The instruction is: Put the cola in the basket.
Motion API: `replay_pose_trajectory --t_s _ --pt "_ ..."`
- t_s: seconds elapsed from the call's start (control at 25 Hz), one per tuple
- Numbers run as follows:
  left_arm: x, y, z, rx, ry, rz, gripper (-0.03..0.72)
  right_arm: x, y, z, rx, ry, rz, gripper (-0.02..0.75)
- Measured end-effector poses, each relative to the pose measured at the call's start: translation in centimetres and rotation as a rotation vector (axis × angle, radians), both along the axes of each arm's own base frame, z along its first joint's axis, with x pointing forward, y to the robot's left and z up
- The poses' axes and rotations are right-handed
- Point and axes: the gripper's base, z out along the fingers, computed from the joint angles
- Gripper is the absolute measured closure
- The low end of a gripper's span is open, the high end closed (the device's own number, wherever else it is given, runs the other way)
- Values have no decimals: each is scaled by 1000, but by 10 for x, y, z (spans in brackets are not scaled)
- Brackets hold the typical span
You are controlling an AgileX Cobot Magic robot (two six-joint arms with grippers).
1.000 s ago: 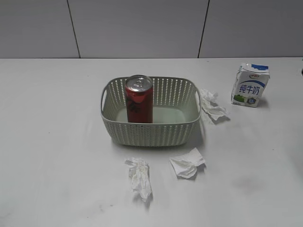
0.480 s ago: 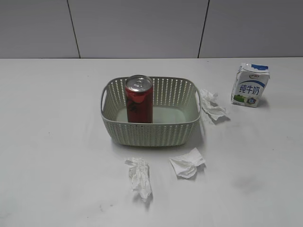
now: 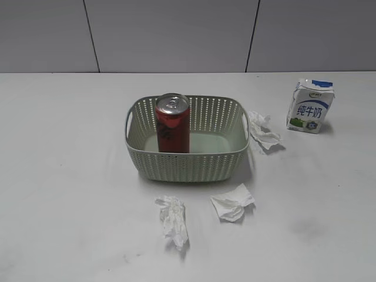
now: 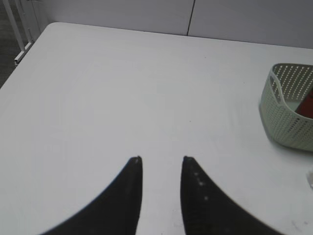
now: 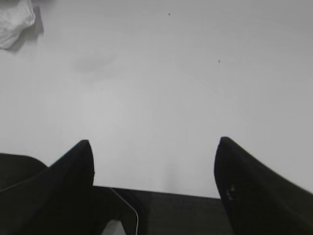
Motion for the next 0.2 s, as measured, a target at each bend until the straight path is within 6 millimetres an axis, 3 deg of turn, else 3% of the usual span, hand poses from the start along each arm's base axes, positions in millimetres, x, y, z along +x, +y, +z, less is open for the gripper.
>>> replay_pose_trajectory --t_s 0.2 --pt "0 0 0 0 0 0 471 -20 -1 9 10 -156 0 161"
